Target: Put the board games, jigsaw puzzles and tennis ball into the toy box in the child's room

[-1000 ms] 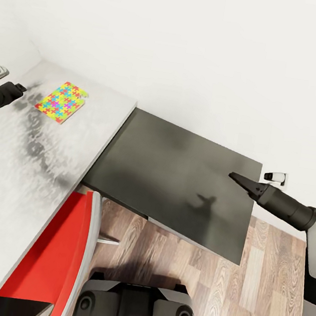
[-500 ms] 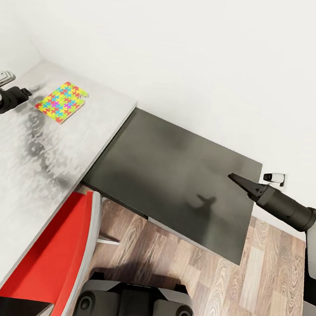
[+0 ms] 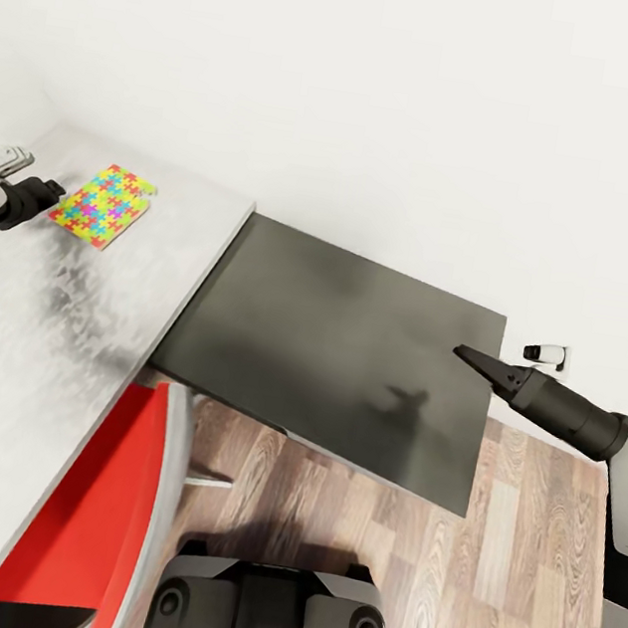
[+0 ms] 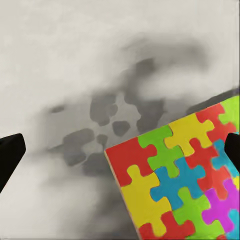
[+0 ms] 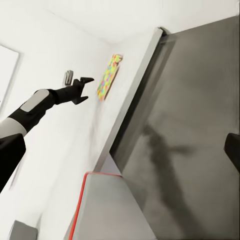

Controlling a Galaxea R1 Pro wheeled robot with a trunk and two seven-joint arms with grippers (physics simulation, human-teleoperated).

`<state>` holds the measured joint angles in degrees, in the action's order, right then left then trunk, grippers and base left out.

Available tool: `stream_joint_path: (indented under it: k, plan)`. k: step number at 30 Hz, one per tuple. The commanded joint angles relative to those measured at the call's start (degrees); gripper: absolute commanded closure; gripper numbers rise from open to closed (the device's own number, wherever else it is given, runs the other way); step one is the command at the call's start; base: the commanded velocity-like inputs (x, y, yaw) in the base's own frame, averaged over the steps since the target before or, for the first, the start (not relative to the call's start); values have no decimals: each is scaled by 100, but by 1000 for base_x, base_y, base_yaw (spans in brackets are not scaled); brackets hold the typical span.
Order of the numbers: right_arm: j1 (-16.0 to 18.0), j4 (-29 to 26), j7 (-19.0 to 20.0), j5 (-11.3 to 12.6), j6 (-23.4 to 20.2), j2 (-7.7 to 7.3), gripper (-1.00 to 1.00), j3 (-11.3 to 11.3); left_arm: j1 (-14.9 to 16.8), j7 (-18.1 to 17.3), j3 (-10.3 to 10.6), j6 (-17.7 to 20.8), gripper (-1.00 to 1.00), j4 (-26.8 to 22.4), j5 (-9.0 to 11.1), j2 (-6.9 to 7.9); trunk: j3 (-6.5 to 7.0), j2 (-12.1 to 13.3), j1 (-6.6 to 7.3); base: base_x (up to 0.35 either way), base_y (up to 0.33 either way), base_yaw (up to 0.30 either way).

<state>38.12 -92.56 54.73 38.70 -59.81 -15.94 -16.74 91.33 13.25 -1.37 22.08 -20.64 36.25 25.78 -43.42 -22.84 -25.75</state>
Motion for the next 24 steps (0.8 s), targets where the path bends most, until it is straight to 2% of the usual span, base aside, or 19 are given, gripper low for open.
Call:
stream_joint_path:
  k: [1,10,24]
  plan:
    - [5,1,29,-20,-19,-1,-100,-3,0,32,-15,29,-100,3,47,0,-8,-9,-3,0,0,-215]
    - [-4,1,29,-20,-19,-5,-100,-4,-1,21,-20,26,-100,60,43,4,-25,-9,-3,0,0,-209]
    - [-7,1,29,-20,-19,-5,-100,-19,-9,-16,-22,21,-100,134,43,5,-31,-9,-3,0,0,-48]
